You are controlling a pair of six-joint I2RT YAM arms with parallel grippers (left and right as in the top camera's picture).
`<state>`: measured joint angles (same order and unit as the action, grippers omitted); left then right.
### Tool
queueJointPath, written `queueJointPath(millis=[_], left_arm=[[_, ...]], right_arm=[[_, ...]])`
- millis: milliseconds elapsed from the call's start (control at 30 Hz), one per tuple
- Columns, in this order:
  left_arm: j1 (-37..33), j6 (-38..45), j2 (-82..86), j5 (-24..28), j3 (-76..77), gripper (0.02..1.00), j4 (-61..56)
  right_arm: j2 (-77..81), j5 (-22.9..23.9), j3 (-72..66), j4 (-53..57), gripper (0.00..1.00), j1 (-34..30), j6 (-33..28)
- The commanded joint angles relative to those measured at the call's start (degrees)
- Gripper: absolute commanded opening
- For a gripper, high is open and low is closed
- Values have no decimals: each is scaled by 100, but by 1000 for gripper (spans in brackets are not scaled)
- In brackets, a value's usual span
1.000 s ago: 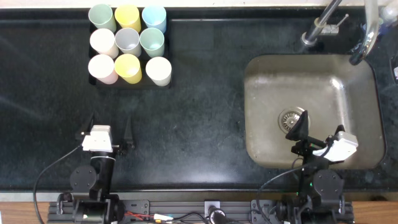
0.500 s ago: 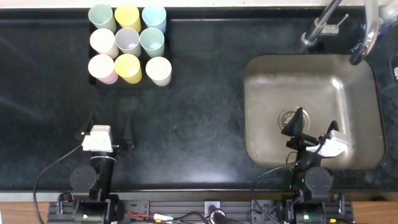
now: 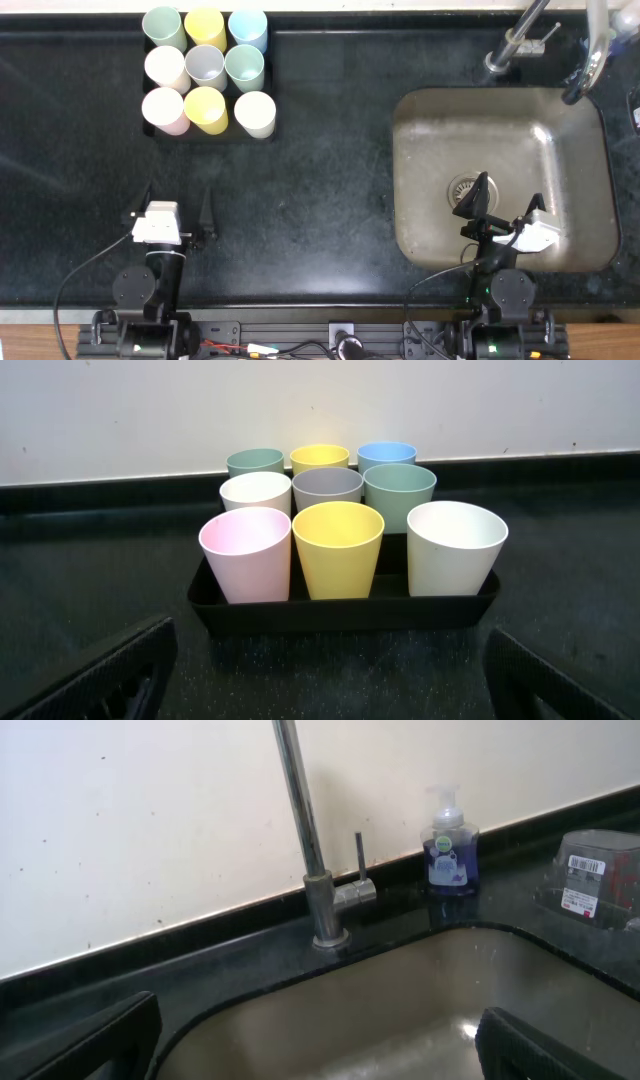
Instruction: Store Cups
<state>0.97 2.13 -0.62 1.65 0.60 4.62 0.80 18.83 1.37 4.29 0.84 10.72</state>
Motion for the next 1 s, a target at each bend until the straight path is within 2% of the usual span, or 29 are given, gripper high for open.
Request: queueJointPath(millis=[33, 100, 267, 400, 500, 667, 1000], left_arm=[[-66, 129, 46, -4, -15, 1000, 13], [-63, 129, 46, -4, -15, 1000, 13], [-63, 129, 46, -4, -15, 1000, 13], [-66, 127, 46, -4, -15, 1000, 11], [-66, 127, 46, -4, -15, 1000, 13], [-66, 129, 46, -4, -15, 1000, 13], [-66, 129, 46, -4, -15, 1000, 11]], right_arm=[[-59, -4, -63, -50, 996, -11, -35], [-59, -267, -70, -50, 998, -9, -262], [-59, -1552, -111, 2, 996, -11, -1473], [-59, -1316, -111, -9, 998, -15, -1510], [-59, -1322, -111, -9, 996, -13, -1829], [-59, -1493, -111, -7, 996, -9, -1532], [-57, -1480, -111, -9, 998, -9, -1541]])
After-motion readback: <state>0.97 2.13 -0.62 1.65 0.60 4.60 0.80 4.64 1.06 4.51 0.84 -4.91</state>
